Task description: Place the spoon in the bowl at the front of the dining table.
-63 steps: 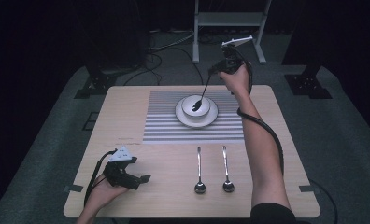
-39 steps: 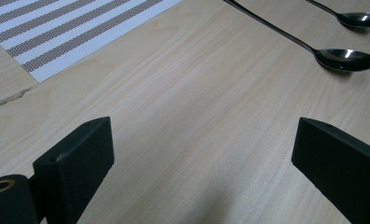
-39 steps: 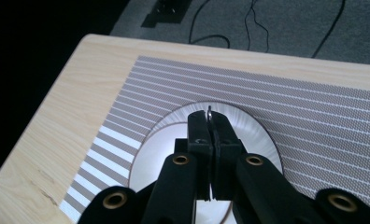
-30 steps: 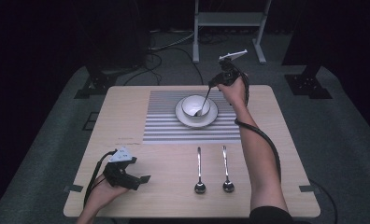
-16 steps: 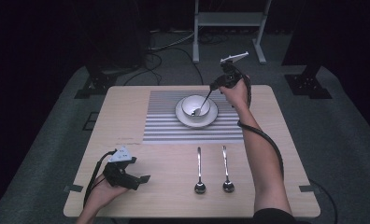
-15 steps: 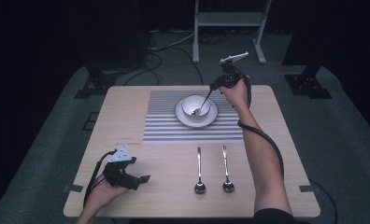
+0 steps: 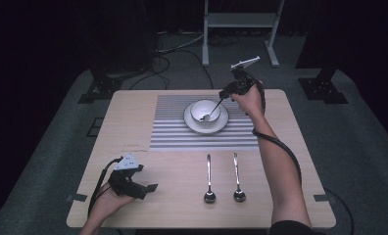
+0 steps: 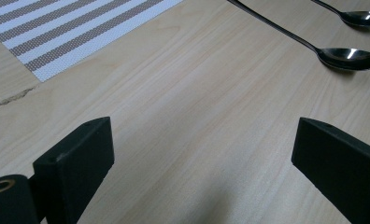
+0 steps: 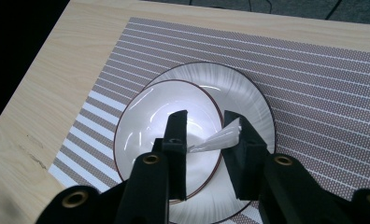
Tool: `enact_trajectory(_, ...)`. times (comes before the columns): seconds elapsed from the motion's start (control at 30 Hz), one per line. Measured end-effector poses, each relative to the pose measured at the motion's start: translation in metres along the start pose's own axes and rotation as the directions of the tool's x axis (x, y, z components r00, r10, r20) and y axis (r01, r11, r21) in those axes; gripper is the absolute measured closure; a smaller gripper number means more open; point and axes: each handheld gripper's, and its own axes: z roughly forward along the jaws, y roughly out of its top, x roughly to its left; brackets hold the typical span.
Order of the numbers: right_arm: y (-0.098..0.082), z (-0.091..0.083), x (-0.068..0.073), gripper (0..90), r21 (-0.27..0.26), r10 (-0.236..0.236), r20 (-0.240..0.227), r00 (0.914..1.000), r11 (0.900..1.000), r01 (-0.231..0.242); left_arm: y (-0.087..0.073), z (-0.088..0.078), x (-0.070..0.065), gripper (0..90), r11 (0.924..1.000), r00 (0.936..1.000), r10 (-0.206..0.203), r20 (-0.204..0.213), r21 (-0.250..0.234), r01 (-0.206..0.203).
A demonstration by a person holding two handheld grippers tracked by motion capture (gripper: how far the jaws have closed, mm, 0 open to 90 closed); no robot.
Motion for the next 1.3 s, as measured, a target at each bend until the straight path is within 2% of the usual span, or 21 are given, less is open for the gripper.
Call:
enact_trajectory(0.13, -0.003, 0.001, -0.004, 65.7, 0.006, 0.006, 0.0, 1.0, 1.0, -0.006, 0.0, 0.001, 0.0, 4.6, 1.0, 1.0, 0.0, 0.001, 0.003, 0.0)
enact_trajectory(0.17, -0.004, 0.0, -0.005, 65.4, 0.009, -0.008, 0.011, 0.9999, 1.0, 0.008, 0.0, 0.001, 0.0, 4.6, 1.0, 1.0, 0.001, 0.0, 0.004, -0.001)
enact_trajectory(0.83, -0.014, 0.001, -0.01, 57.0, 0.047, -0.039, 0.022, 0.999, 0.998, 0.038, 0.001, 0.002, 0.0, 4.6, 1.0, 1.0, 0.002, -0.006, 0.007, -0.002)
enact_trajectory(1.03, -0.023, 0.001, -0.017, 52.3, 0.061, -0.033, 0.006, 0.9994, 0.998, 0.033, 0.001, 0.003, -0.001, 4.6, 0.9999, 0.9999, 0.012, -0.012, 0.011, -0.012)
enact_trajectory(1.17, -0.027, 0.002, -0.02, 48.8, 0.073, -0.025, -0.027, 0.9993, 0.997, 0.027, 0.001, 0.003, -0.001, 4.7, 0.9999, 0.9999, 0.008, -0.012, 0.01, -0.008)
enact_trajectory(1.3, -0.04, 0.001, -0.024, 43.7, 0.098, -0.028, -0.059, 0.9979, 0.995, 0.034, 0.0, 0.002, 0.0, 4.6, 0.9999, 0.9999, 0.009, -0.013, 0.012, -0.009)
